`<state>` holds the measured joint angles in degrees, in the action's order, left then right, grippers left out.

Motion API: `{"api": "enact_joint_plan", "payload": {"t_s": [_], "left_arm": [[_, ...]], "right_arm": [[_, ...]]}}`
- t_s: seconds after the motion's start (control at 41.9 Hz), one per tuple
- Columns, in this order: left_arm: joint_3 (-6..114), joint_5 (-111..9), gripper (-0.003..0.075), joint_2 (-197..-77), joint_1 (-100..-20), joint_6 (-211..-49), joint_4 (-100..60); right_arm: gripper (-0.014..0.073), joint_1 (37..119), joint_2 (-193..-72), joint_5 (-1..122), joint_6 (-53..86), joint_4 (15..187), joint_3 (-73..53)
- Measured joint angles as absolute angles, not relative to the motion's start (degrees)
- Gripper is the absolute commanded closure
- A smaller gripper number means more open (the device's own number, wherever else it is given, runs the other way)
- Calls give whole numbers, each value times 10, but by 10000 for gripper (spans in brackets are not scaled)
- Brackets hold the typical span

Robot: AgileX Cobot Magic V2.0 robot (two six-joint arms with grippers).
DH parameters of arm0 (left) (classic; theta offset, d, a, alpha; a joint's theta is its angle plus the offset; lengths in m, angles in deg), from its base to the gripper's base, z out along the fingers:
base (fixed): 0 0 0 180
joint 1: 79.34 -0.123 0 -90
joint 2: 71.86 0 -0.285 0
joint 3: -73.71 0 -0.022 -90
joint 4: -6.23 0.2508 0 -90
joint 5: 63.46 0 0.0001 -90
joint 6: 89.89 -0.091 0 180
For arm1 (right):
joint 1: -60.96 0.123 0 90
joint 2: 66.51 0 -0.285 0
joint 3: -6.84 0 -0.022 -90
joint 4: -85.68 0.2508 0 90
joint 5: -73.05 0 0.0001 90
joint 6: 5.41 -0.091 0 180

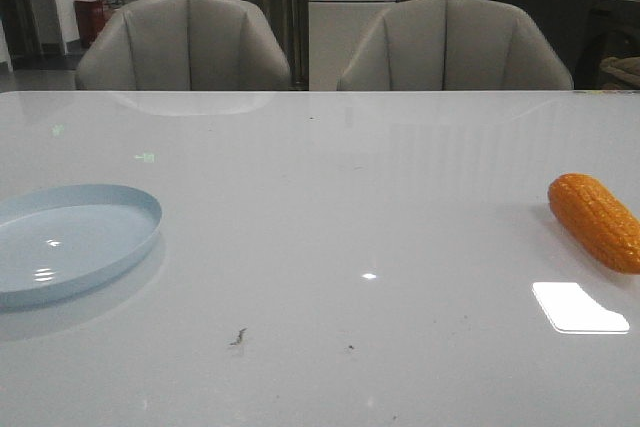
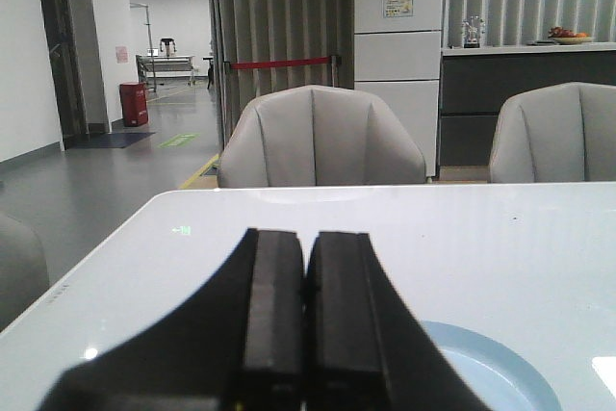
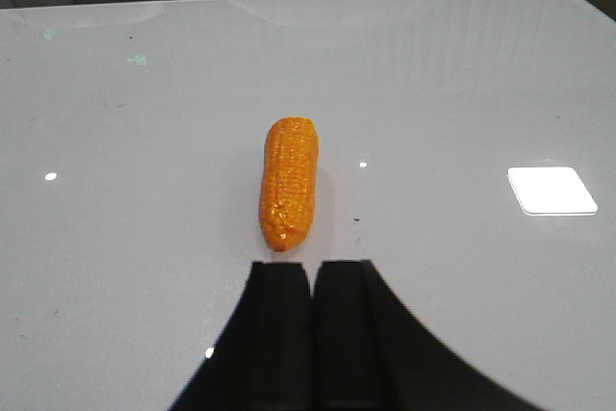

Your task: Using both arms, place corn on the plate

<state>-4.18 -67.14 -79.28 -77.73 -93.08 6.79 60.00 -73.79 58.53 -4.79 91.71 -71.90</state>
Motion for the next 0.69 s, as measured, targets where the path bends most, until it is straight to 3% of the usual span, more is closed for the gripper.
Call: {"api": "enact_joint_plan", "payload": {"t_s": [0.405,0.692], "left_arm": [[-42,-745,626,-793,-777,-931,68],[61,-635,626,-793,-777,-931,91]], "right_arm": [[536,600,-738,688,-48,934,-719],[536,600,-738,612,-48,964,-591]]}}
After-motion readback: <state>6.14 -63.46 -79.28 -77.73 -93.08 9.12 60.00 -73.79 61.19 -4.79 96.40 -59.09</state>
